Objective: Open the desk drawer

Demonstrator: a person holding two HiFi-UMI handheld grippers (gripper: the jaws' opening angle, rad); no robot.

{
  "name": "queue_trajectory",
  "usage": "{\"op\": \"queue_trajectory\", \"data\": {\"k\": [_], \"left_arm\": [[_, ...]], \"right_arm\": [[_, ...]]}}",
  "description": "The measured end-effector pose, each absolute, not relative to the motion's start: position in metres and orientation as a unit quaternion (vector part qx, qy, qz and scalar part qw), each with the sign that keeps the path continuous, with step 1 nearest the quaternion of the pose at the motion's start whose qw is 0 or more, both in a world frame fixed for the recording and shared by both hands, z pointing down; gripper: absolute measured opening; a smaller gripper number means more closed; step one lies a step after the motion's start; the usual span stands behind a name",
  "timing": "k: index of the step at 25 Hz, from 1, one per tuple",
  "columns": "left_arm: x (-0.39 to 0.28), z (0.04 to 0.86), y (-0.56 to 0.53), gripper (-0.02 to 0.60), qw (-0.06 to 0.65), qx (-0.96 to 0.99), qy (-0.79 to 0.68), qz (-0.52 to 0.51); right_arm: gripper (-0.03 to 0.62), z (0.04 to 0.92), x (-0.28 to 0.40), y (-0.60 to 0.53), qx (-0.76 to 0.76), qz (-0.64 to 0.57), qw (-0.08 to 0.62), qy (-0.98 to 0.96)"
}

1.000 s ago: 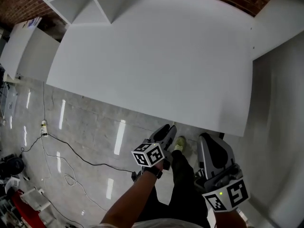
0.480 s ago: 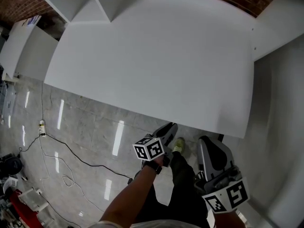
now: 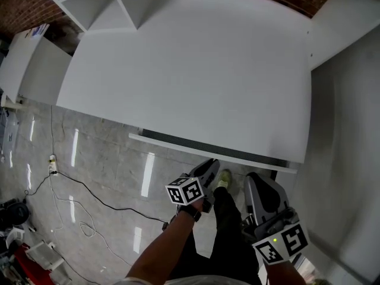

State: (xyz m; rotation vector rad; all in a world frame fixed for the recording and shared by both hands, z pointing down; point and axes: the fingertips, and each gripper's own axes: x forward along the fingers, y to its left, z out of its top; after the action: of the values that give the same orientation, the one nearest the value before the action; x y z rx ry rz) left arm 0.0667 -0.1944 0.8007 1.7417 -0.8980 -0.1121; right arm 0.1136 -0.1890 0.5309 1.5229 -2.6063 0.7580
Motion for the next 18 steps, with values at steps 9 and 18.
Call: {"op": "queue_trajectory", "data": {"k": [9,18], "left_arm": [[0.051,0.802,-0.121,0.078,0.567,0.739,-0.363,-0.022],[0.036,0.804,-0.049,0.078,0.58,0.738,-0.345,-0.003]], "right_arm": [[0.017,0.527,0.095,-0.15,0.498,0.258,0.018,-0.828],[0.017,0.517,0.079,-0.112,0.516,0.264,0.011,-0.815]]}}
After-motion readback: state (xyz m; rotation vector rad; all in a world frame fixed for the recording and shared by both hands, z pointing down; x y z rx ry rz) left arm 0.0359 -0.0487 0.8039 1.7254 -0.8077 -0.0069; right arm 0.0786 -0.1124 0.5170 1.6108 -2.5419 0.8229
